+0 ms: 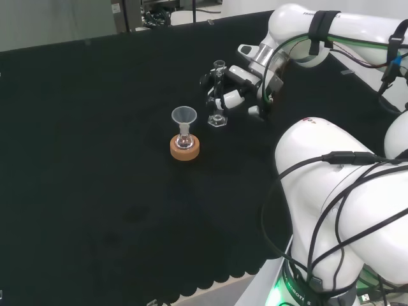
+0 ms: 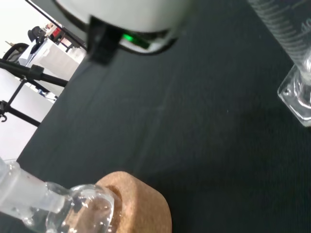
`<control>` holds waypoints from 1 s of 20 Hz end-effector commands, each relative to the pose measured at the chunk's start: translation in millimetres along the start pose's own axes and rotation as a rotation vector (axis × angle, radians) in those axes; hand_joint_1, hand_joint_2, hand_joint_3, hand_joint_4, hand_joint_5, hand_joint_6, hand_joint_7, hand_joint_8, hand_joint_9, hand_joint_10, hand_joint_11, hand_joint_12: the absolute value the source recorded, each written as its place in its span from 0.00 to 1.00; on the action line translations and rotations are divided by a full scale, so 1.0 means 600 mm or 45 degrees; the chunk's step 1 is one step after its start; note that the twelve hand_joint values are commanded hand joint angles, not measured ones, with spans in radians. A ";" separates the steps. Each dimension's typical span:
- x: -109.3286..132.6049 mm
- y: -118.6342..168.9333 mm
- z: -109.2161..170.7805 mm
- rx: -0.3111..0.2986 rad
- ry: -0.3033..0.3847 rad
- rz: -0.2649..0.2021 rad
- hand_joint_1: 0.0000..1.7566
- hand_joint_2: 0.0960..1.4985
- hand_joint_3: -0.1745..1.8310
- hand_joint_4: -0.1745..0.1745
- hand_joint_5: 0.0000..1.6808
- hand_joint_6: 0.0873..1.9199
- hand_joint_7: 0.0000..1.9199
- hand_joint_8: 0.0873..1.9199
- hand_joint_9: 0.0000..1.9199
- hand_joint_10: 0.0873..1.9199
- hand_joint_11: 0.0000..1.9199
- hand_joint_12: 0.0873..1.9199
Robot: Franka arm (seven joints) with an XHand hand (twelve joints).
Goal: Put the graduated cylinder back on the table.
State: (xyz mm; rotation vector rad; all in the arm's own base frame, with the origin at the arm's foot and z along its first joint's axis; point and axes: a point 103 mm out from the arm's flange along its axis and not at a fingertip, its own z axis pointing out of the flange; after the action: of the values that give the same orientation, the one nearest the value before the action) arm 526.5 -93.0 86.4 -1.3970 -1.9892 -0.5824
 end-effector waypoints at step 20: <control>0.078 -0.099 -0.174 -0.177 -0.192 0.091 0.46 0.36 0.30 0.30 0.18 0.04 0.05 0.34 0.16 0.35 0.08 0.72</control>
State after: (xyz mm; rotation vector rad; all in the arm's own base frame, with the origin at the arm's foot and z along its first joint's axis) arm 505.6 -135.0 153.3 -1.5352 -2.0211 -0.6043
